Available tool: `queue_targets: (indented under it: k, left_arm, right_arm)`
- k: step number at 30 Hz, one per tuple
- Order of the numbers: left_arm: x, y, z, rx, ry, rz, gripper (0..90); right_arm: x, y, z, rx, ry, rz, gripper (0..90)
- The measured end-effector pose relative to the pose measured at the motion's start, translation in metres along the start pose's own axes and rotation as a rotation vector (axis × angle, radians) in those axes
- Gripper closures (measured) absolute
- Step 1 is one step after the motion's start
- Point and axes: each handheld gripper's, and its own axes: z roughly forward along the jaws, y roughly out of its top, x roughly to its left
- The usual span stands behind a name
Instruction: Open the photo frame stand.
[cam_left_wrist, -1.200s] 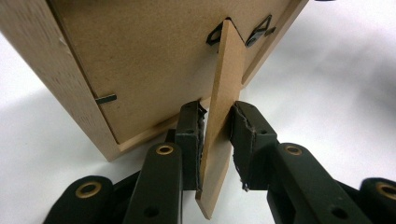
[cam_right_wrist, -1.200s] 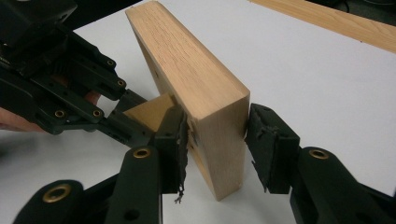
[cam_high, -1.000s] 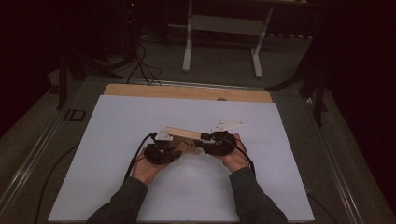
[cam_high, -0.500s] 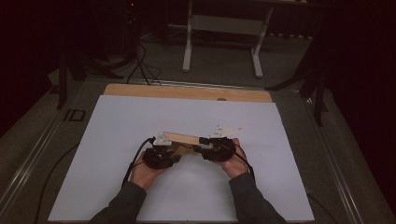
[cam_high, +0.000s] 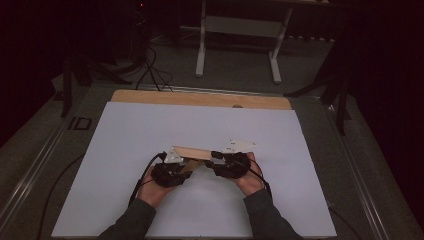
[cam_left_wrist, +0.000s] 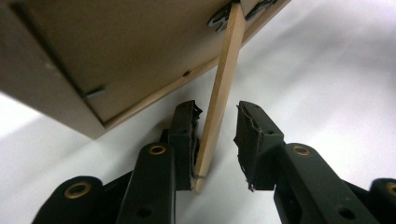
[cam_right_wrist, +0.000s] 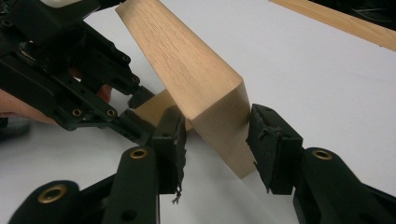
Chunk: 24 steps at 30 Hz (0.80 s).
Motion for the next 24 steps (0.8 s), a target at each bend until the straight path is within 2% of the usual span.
queue_targets:
  k: [6, 13, 17, 24]
  left_arm:
    - [0.002, -0.004, -0.002, 0.004, -0.001, -0.01, 67.5]
    - [0.0, -0.006, -0.004, 0.021, -0.001, -0.002, 65.7]
    - [-0.001, -0.008, -0.004, 0.035, 0.008, 0.002, 62.4]
    - [-0.001, -0.011, -0.01, 0.032, 0.021, 0.003, 60.9]
  right_arm:
    - [0.0, -0.002, -0.001, -0.006, 0.009, 0.002, 55.3]
    - [0.0, -0.003, -0.002, -0.007, 0.012, 0.013, 53.5]
    - [0.0, -0.004, -0.003, -0.001, 0.011, 0.005, 50.2]
    - [-0.002, -0.006, -0.006, -0.005, 0.018, 0.009, 48.1]
